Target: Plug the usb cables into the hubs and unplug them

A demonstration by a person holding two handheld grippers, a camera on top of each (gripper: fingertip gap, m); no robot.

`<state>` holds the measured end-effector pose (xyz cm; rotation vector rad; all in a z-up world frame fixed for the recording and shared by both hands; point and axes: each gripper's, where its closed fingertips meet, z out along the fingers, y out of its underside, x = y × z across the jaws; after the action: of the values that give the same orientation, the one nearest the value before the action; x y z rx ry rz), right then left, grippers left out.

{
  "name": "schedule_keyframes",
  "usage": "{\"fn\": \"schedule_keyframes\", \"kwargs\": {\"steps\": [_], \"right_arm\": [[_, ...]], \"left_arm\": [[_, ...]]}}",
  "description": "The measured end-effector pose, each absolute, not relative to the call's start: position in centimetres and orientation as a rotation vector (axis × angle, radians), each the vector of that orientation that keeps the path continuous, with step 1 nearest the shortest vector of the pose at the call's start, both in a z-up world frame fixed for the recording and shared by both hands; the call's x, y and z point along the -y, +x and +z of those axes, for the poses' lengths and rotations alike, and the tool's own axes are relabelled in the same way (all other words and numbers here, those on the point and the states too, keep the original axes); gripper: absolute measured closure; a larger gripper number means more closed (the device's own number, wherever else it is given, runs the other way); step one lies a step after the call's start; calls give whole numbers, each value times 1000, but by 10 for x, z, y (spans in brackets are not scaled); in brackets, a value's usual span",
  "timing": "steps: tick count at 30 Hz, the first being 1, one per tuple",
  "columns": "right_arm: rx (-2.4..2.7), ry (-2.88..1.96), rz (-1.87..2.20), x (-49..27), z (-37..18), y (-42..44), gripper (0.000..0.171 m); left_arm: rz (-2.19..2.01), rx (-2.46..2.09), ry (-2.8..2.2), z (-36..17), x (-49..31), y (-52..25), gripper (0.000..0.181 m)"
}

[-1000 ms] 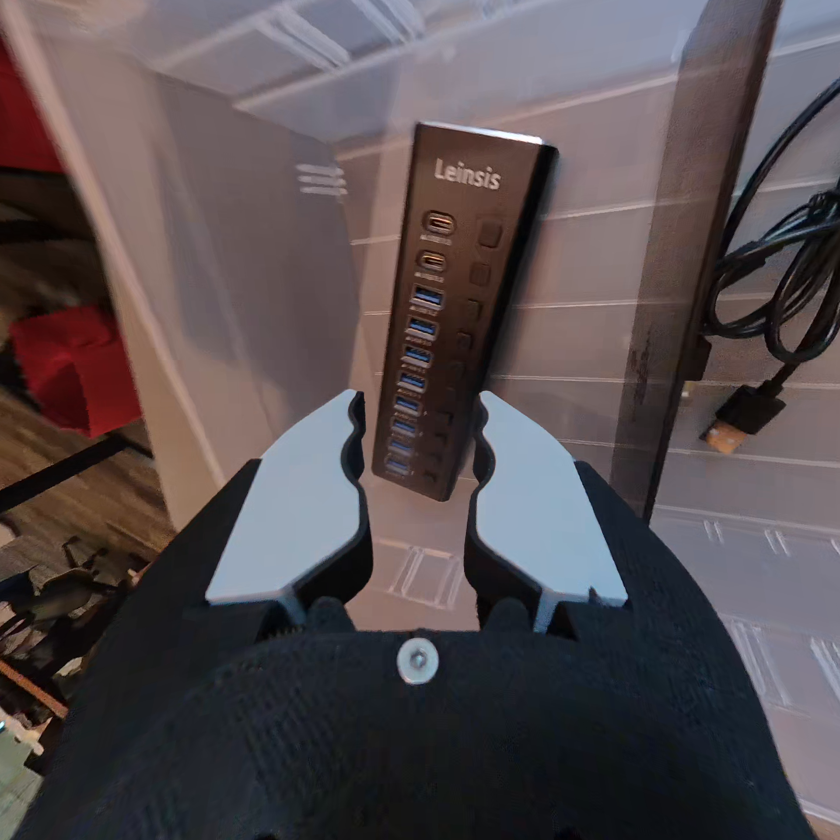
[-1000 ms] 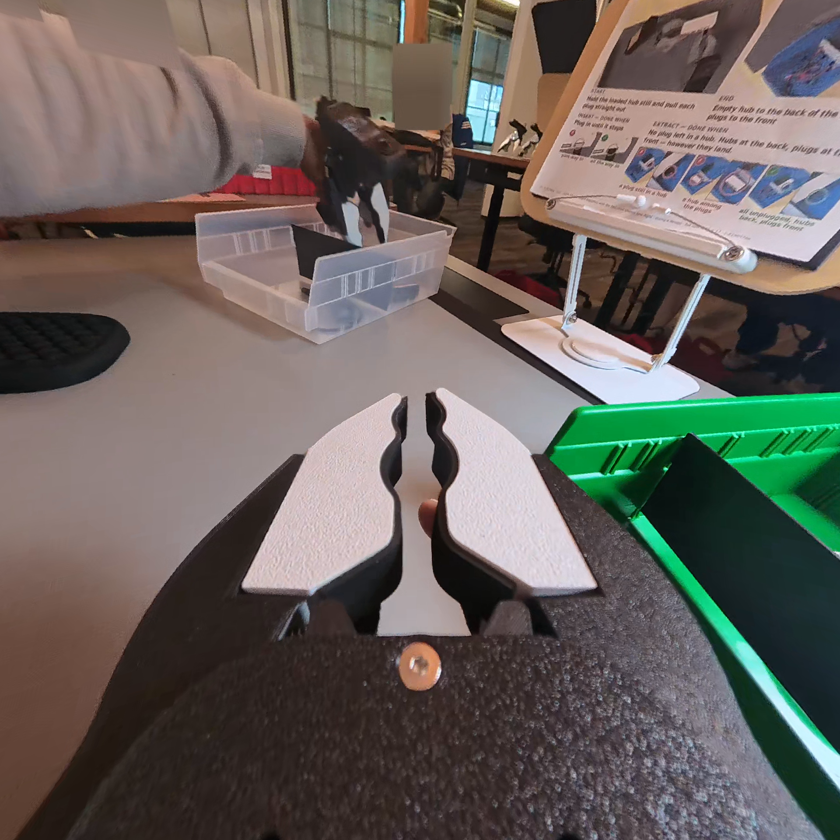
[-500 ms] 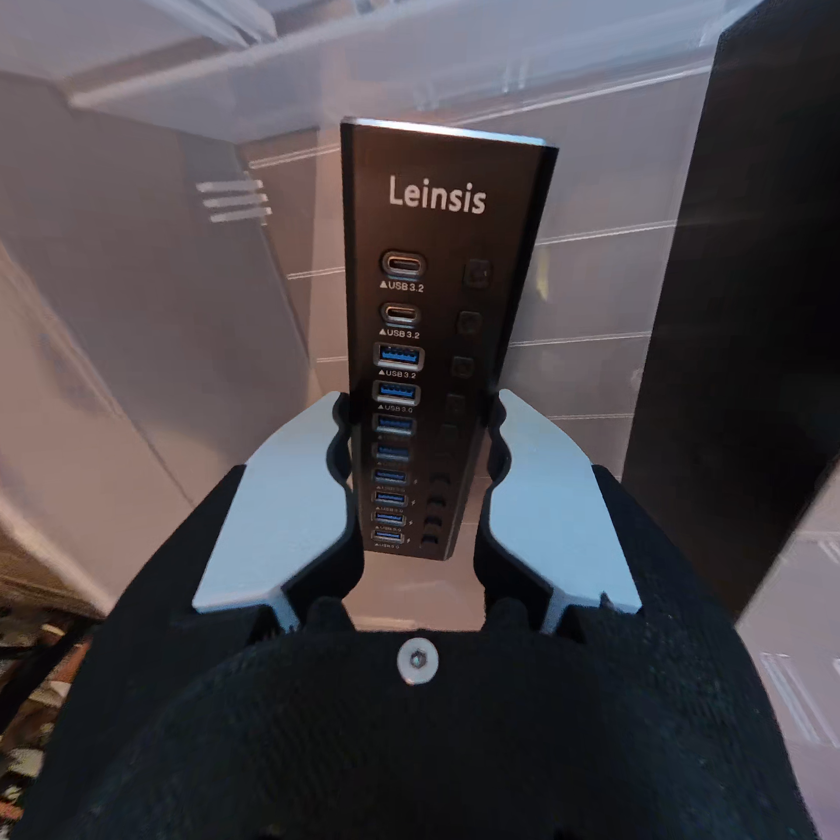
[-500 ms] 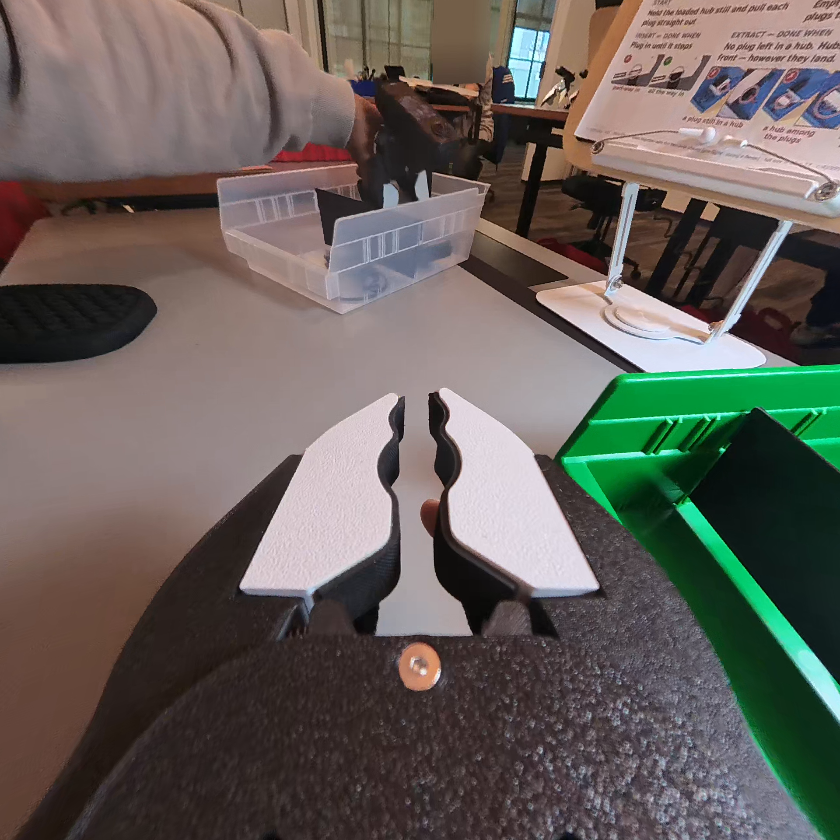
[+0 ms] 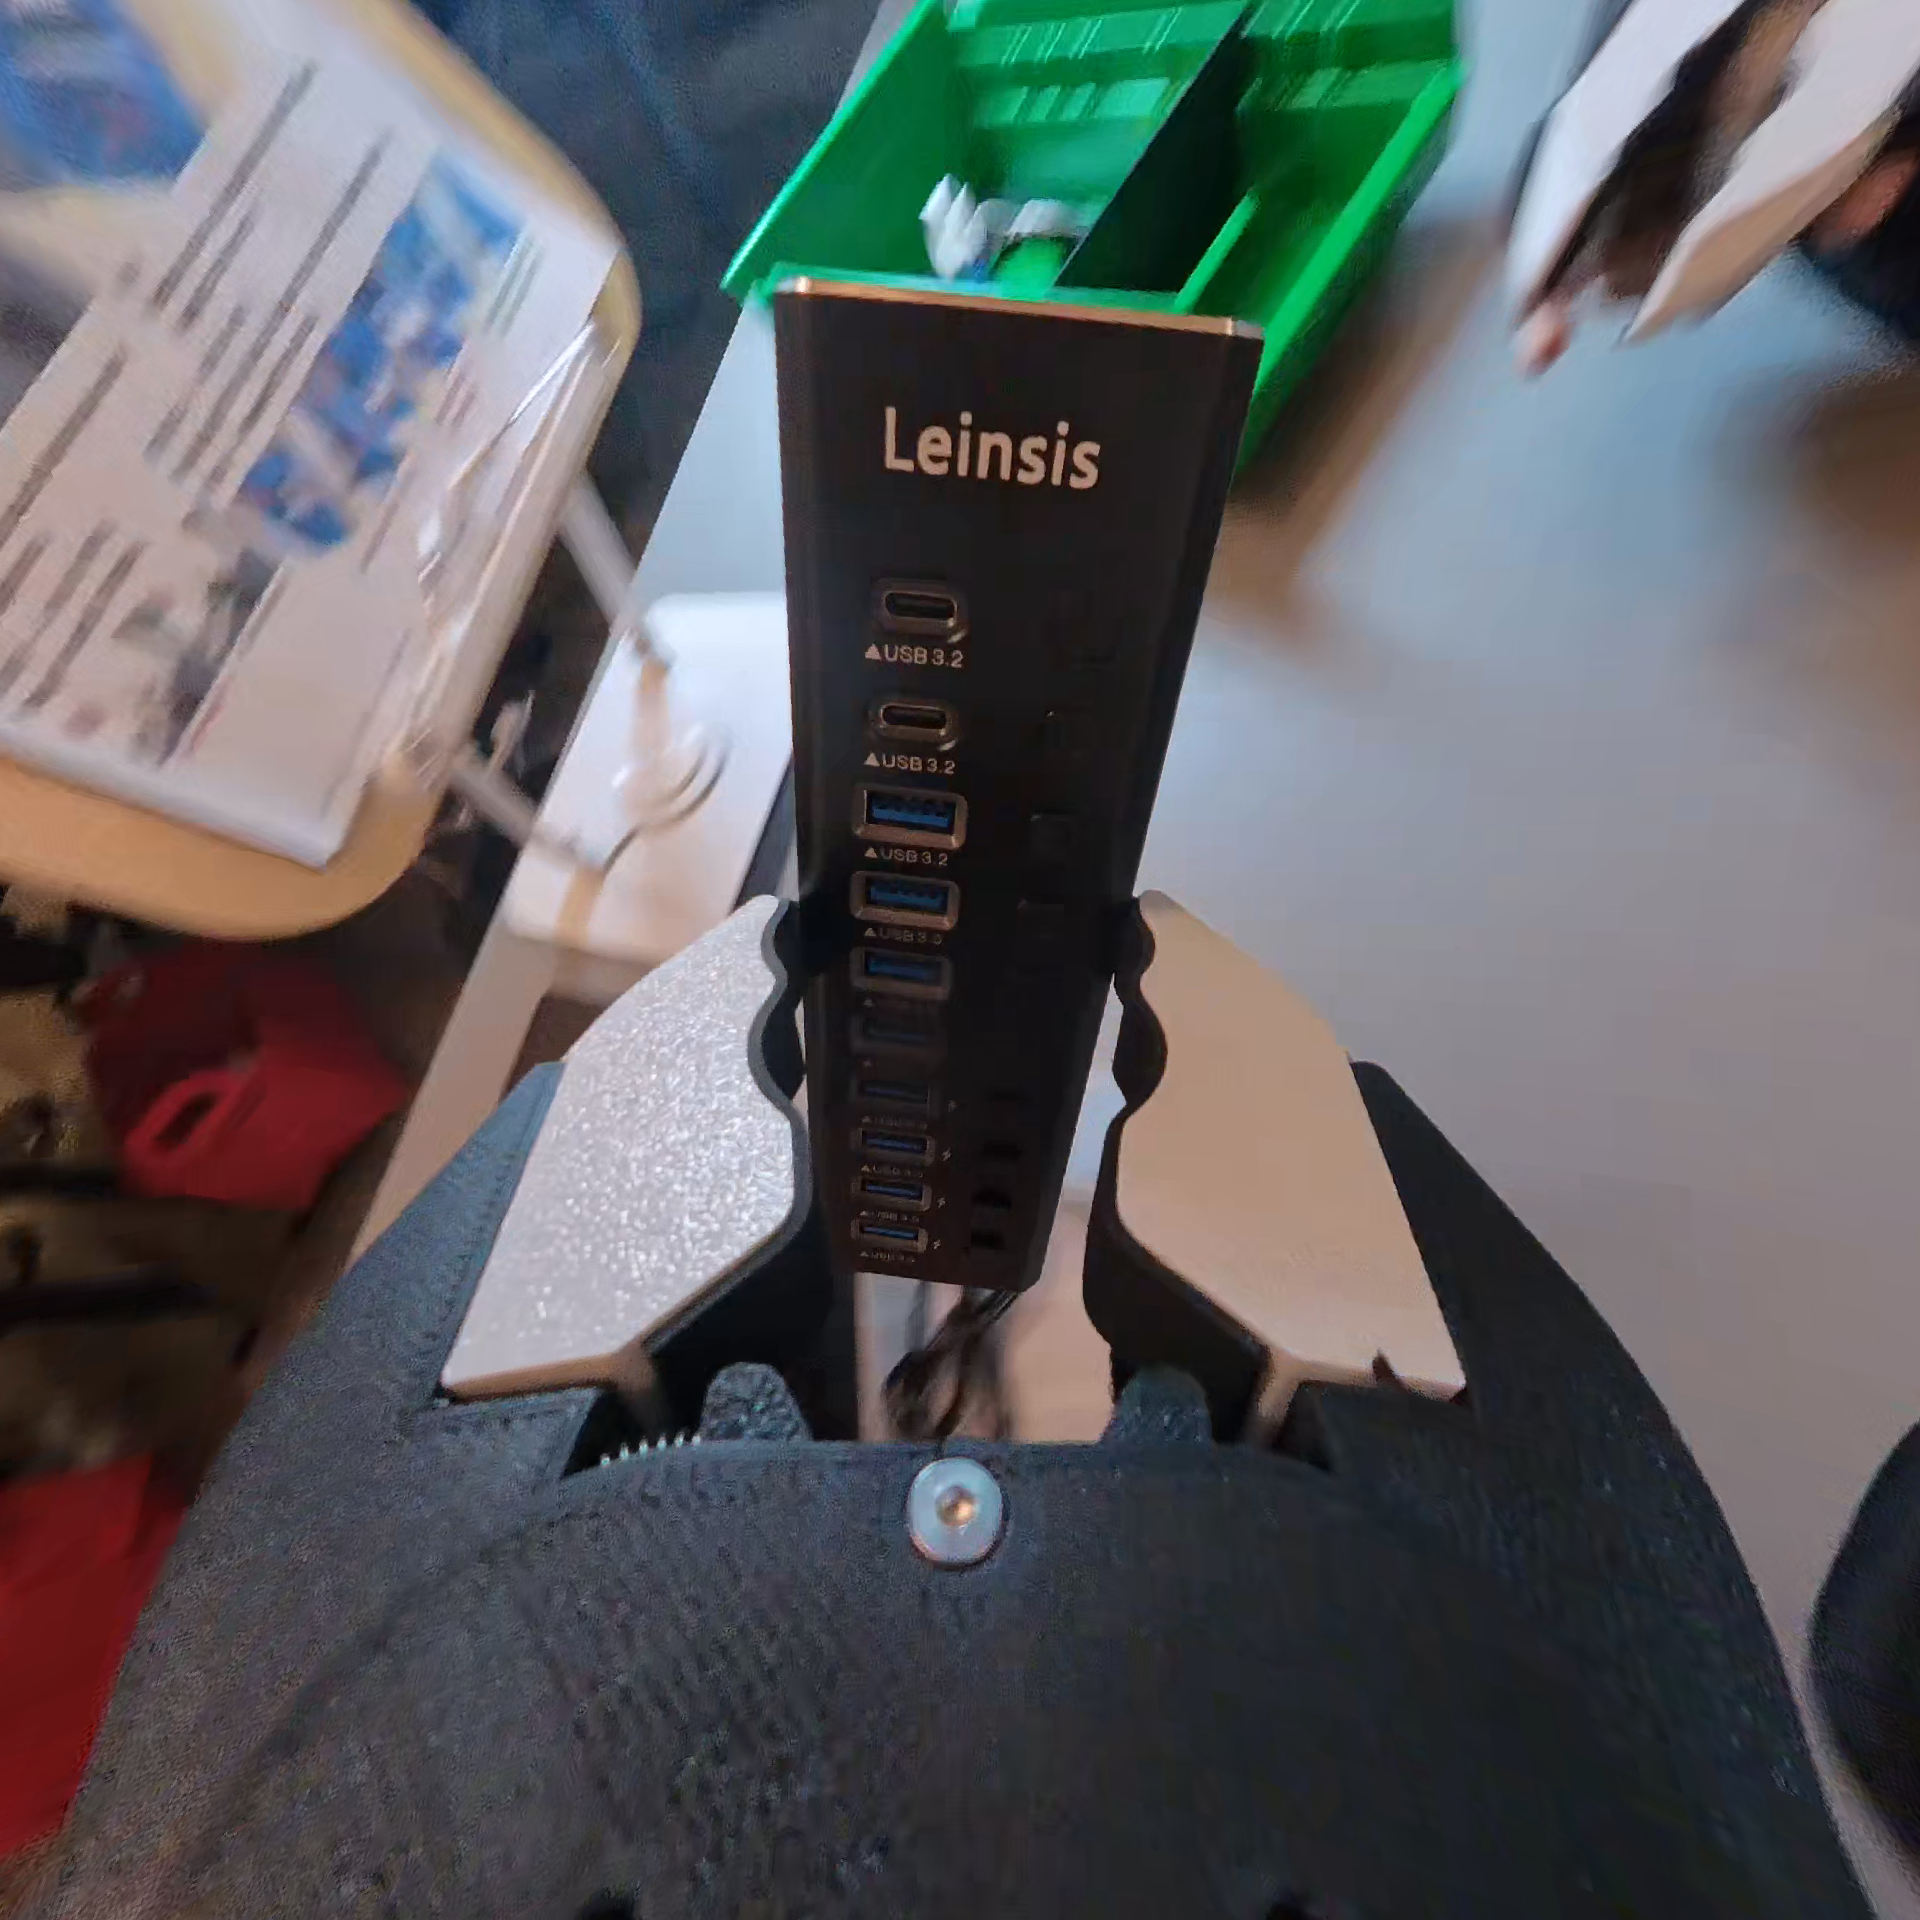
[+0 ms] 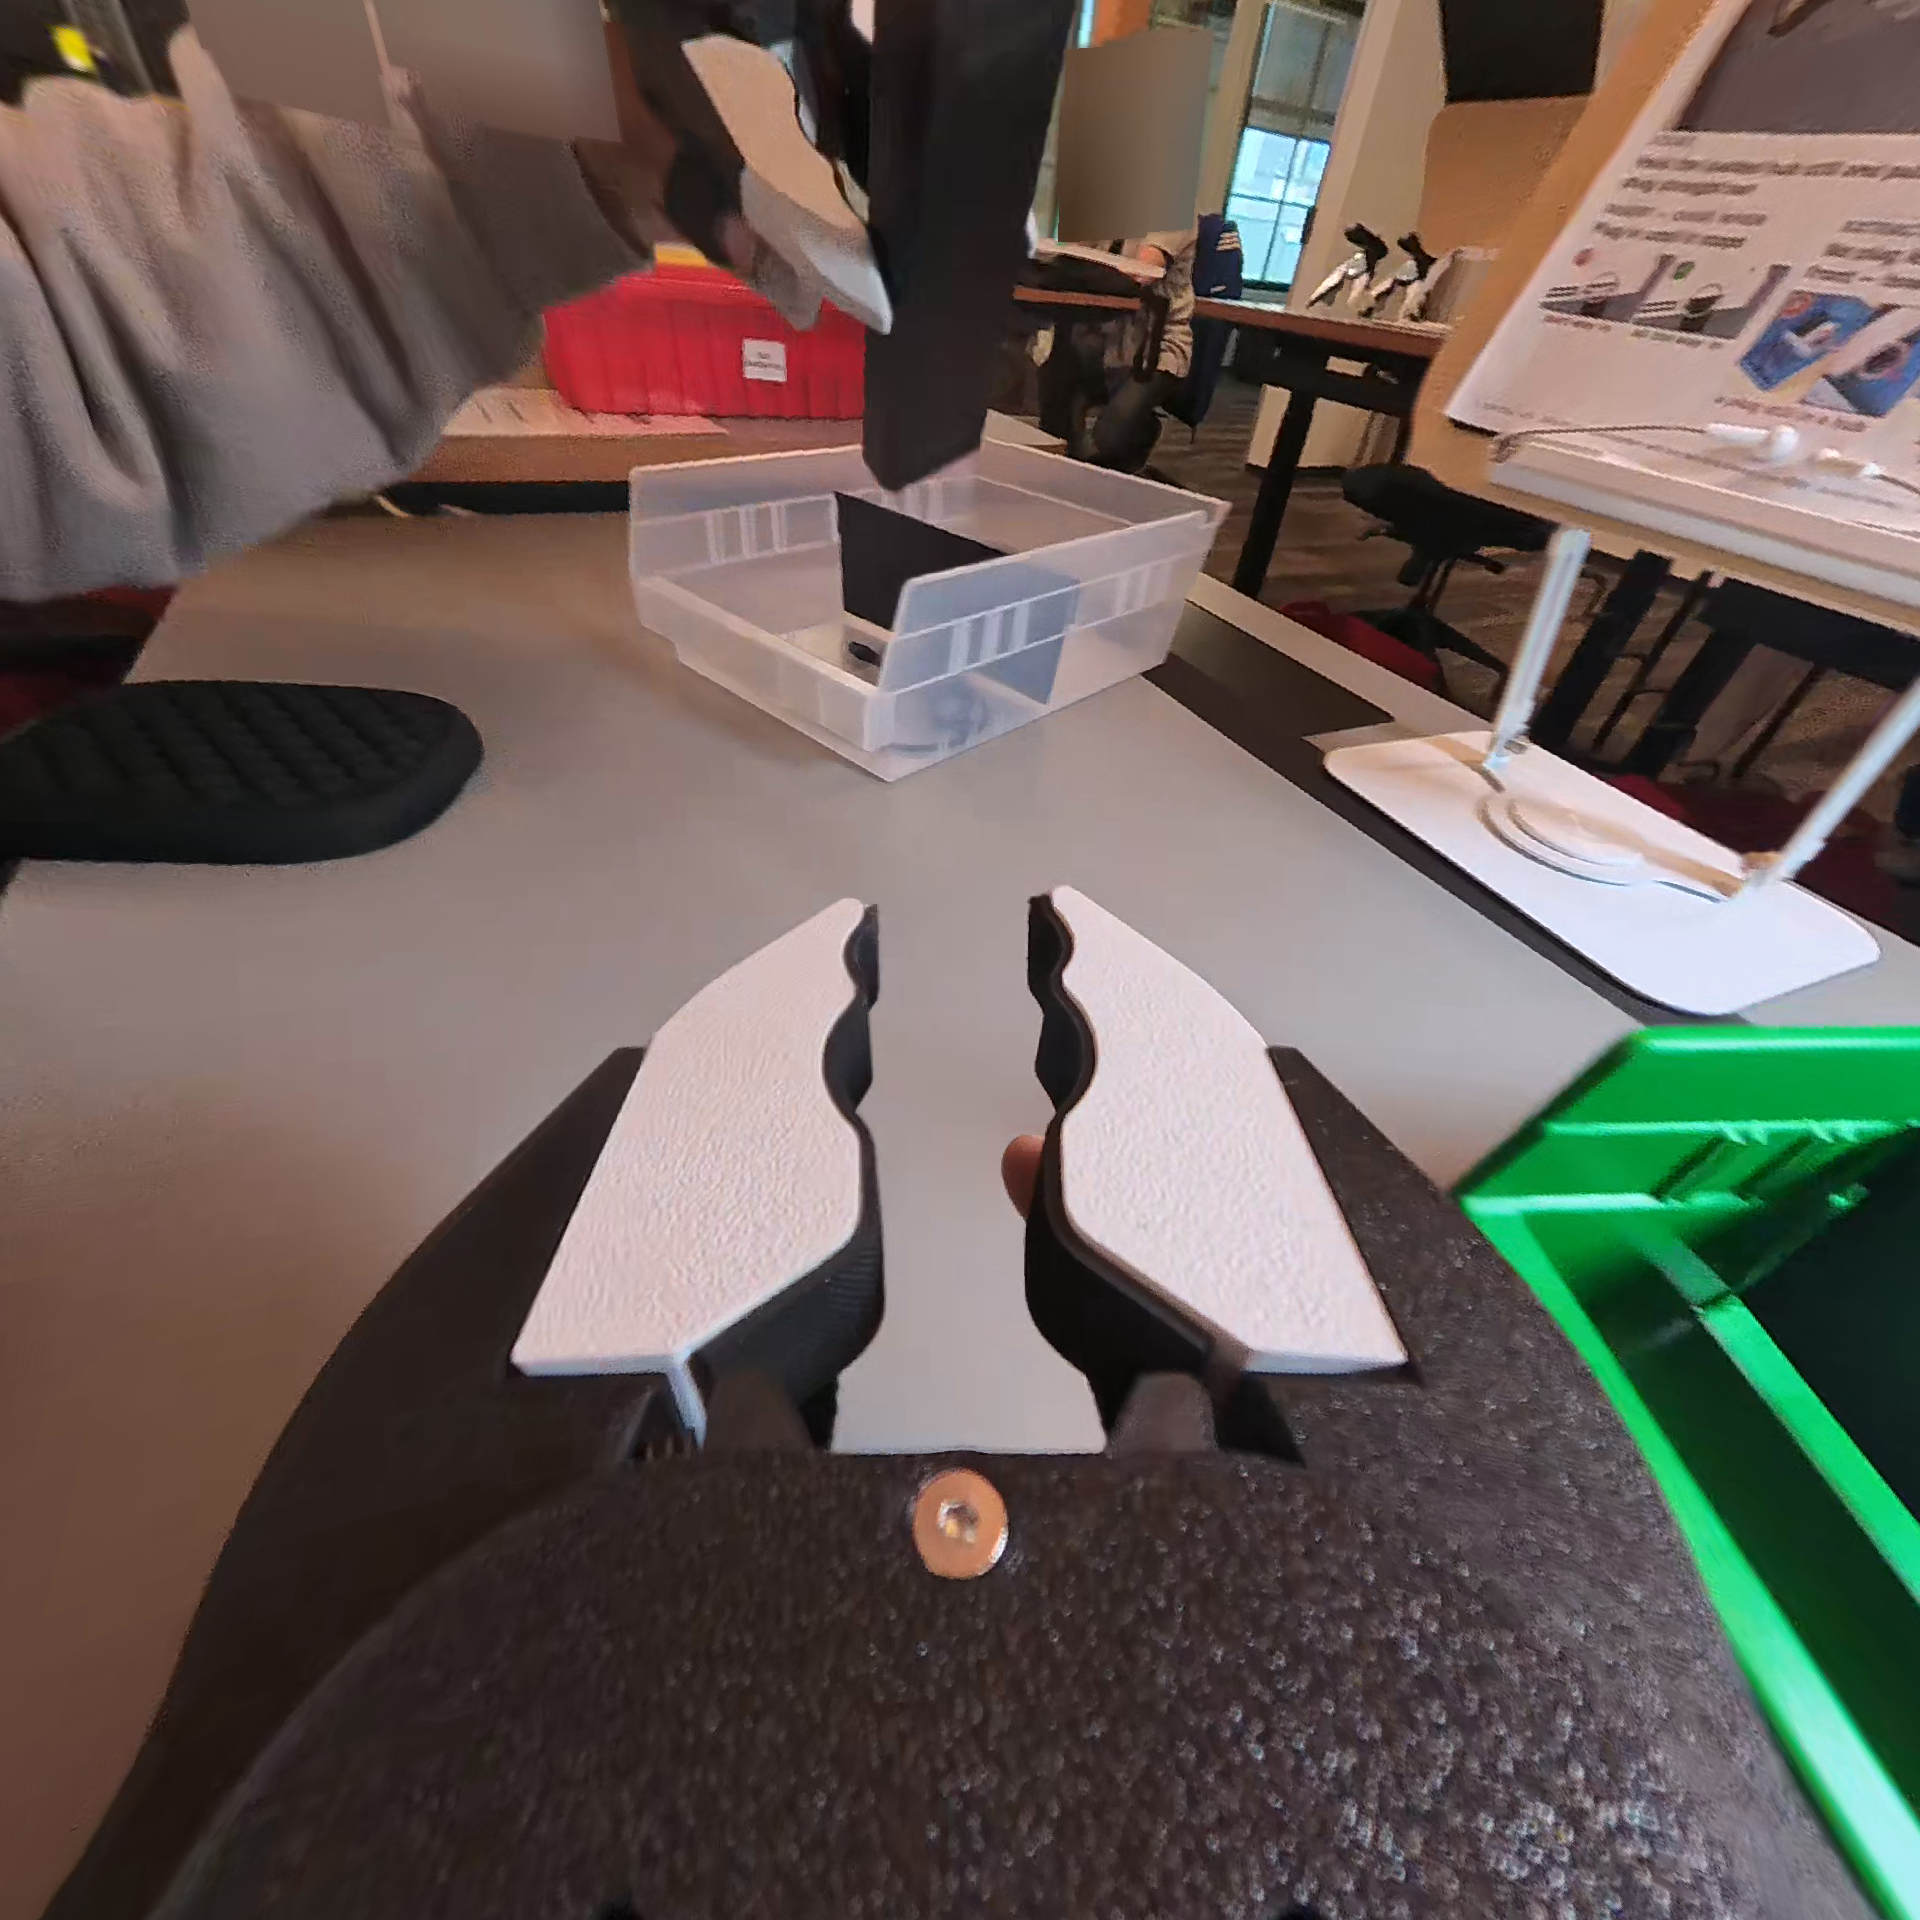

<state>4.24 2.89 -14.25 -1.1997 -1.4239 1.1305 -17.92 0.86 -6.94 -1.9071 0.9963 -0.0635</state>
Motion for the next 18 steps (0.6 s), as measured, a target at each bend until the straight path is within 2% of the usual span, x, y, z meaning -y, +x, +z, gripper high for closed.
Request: {"fn": "schedule_keyframes", "kwargs": {"steps": [4, 8, 10, 12, 18], "right_arm": [[1523, -1156, 1158, 14, -146, 26, 116], [1564, -1054, 1232, 56, -135, 14, 97], [1619, -1044, 1219, 68, -139, 9, 94], [1678, -999, 1169, 72, -149, 9, 102], [1620, -991, 1269, 68, -150, 9, 103]], "left_arm": [[-253, -960, -1759, -100, 18, -64, 123], [-391, -1034, -1780, -147, 41, 10, 122], [-394, -1126, -1819, -169, 51, 27, 122], [-322, -1203, -1840, -183, 55, 28, 122], [-369, -1137, -1786, -180, 54, 26, 122]]}}
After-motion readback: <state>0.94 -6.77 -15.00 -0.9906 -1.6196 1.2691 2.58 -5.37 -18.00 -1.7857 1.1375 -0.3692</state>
